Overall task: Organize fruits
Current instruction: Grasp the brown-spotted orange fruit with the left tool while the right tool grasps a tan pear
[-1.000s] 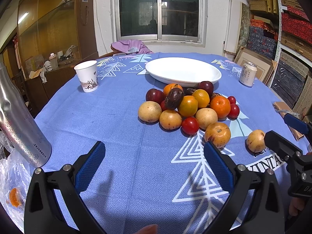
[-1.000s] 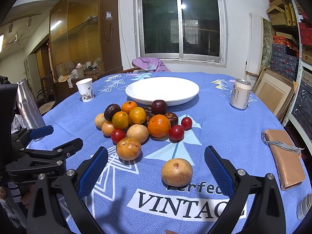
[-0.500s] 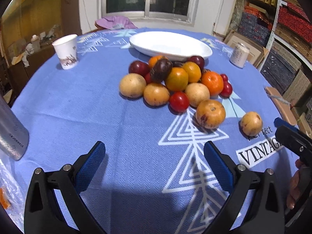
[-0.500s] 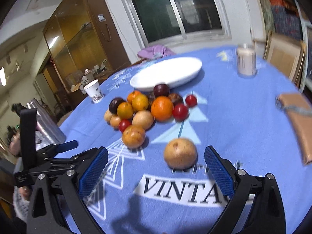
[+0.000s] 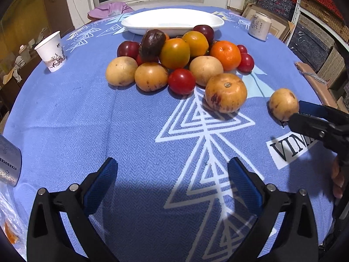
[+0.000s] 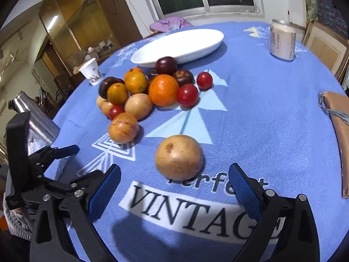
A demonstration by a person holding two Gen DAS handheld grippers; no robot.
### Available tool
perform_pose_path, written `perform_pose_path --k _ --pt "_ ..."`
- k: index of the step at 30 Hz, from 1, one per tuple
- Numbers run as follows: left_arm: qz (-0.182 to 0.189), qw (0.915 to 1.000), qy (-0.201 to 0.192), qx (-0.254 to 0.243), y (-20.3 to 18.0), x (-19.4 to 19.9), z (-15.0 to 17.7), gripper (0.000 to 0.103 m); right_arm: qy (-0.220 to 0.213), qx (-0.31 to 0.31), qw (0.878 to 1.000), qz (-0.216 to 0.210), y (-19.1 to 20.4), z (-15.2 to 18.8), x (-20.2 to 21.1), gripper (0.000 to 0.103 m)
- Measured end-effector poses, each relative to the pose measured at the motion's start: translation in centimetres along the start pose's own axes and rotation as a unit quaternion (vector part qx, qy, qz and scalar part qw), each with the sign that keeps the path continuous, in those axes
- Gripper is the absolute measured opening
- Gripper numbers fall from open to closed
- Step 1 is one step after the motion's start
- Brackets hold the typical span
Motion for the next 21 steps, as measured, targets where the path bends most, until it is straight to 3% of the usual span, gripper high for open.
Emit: perform_pose_path --k 6,10,13,14,17,19,21 --pt "0.013 0.9998 -0.003 -0.014 -0.8 0.1 -1.0 0.099 0.013 0.060 0.998 0.026 0.6 -0.7 -0.8 0.089" --pt "-0.014 0.9968 -0.039 -0.068 -2.9 -0.2 -3.4 0.099 0.026 0.106 0.993 0.047 1.0 -0.6 -1.4 0.085" --pt "-0.043 0.9910 -0.070 -0.106 -4.0 -0.8 -5.2 0.099 0.029 0.120 0.991 0.042 1.0 -0.6 -1.6 0.089" --pt "-0.045 0.9898 -0.076 -0.111 -4.2 -1.0 -5.6 0.099 0.032 0.124 0.991 0.032 1.1 -0.5 -1.7 0.098" --pt "-0.014 0.9895 -0.083 -0.117 -4.9 -1.2 -6.3 0.095 0.042 0.163 0.985 0.046 1.8 -0.2 -2.3 0.100" --pt "-0.002 0.9889 -0.080 -0.125 -5.3 -1.4 -6.4 0.081 0.042 0.159 0.986 0.040 1.7 -0.3 -2.2 0.100" --pt "-0.003 0.9874 -0.089 -0.131 -5.5 -1.3 -6.7 0.080 0.037 0.156 0.986 0.037 1.6 -0.4 -2.0 0.100"
Point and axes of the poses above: each gripper's, at about its wrist camera, not at the fingertips, and x roughly against the way its jaws point, y to its left, z to its underside, the point moved 6 cm from there along -x, roughly the way its jaws point, and after that the axes turned 4 degrees about -z, right-handed, at the moved point
